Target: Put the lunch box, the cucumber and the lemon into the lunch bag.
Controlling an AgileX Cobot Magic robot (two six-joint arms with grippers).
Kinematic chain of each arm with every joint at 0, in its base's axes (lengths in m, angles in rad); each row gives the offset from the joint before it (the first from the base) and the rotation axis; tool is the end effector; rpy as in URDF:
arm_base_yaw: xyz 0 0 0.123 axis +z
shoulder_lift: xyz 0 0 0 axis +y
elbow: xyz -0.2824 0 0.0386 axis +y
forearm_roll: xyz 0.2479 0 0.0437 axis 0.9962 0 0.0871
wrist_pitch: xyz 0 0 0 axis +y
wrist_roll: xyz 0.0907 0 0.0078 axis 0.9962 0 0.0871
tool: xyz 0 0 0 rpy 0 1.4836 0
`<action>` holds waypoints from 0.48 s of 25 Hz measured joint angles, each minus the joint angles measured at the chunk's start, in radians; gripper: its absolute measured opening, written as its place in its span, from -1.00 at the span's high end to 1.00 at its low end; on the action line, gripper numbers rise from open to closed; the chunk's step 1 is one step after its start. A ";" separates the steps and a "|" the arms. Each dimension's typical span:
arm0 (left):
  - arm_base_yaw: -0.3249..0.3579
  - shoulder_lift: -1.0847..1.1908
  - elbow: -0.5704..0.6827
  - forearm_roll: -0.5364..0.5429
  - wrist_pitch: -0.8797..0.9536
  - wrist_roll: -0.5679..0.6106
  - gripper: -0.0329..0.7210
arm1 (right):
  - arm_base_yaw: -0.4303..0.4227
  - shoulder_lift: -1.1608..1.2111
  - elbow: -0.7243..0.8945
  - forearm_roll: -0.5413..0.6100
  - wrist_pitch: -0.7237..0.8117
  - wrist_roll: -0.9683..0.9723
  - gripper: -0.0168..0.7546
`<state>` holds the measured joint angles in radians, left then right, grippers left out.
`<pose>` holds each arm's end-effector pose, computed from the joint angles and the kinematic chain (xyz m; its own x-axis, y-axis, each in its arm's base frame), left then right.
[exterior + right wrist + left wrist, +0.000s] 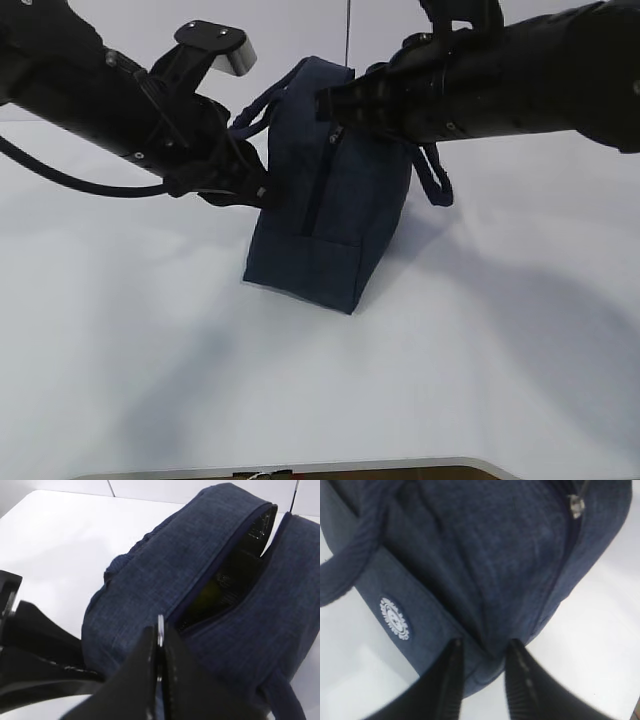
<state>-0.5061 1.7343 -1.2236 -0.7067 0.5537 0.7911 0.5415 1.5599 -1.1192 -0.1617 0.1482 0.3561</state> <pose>0.3148 -0.2101 0.2472 -0.5503 0.4794 -0.6836 0.7490 0.6452 -0.1505 0.3081 0.1827 0.2959 -0.4997 -0.0732 -0.8631 -0.4078 0.8990 0.1599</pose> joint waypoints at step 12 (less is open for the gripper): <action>-0.002 0.000 0.000 0.007 0.056 0.002 0.95 | 0.000 0.000 -0.015 0.010 0.002 0.000 0.94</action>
<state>-0.5084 1.7343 -1.2236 -0.6997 0.6101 0.7927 0.5415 1.5599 -1.1343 -0.1519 0.1505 0.3561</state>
